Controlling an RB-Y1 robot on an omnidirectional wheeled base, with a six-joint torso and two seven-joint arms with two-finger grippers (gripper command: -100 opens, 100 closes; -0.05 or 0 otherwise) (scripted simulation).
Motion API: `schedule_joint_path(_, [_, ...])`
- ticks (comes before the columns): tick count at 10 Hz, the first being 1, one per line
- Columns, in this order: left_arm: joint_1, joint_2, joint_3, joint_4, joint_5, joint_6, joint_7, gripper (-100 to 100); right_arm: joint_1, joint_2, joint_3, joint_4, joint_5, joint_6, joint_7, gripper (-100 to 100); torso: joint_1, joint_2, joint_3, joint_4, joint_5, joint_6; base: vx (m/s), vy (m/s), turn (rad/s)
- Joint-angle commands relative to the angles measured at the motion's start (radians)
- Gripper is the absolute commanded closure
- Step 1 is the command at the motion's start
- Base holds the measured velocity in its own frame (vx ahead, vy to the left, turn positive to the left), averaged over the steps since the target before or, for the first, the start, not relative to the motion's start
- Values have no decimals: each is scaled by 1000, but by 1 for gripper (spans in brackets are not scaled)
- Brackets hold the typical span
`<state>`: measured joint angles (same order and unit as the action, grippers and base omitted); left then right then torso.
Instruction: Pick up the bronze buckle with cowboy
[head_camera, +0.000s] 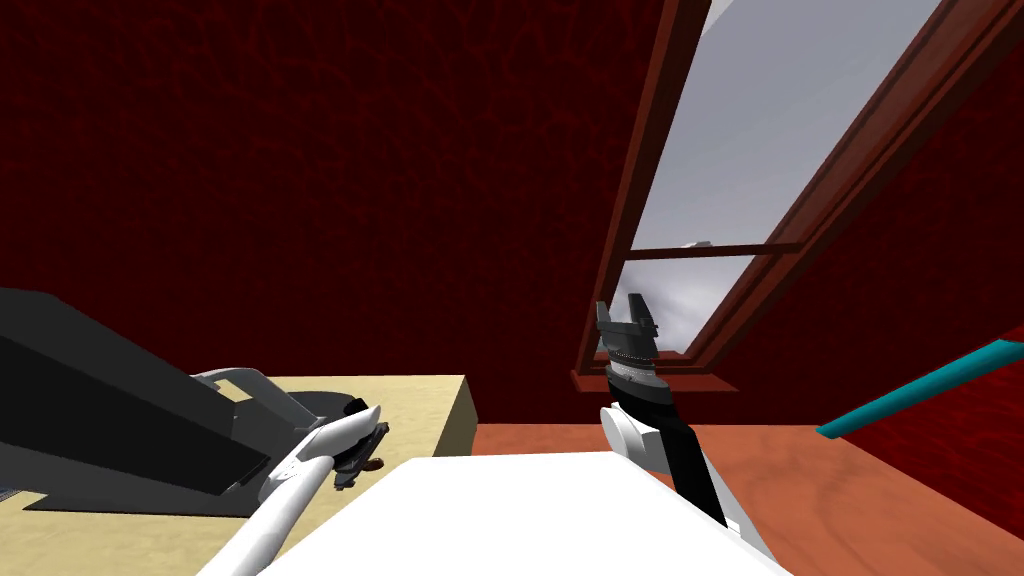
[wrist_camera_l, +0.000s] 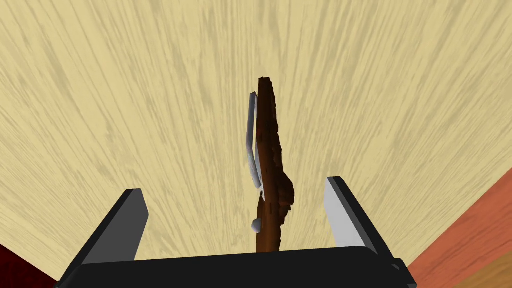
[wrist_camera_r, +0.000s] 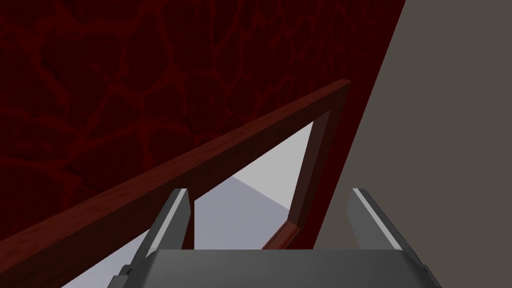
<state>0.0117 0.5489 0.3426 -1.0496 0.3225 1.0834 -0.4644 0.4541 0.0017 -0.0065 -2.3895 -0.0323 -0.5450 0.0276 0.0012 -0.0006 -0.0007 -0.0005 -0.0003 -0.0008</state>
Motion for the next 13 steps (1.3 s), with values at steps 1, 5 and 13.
schedule_joint_path(1, [50,50,-50,-13,50,-50,43,-100,0,0,0,0,0,0,0,0,0,0,0,0,0,0,24,-19,-272])
schedule_joint_path(5, [163,103,-106,-21,159,-105,84,-100,0,0,0,0,0,0,0,0,-1,0,0,0,0,1,20,-10,-136])
schedule_joint_path(13, [315,206,-210,-37,371,-209,167,-100,0,0,0,0,0,0,0,0,0,-1,0,0,0,0,17,-8,-93])
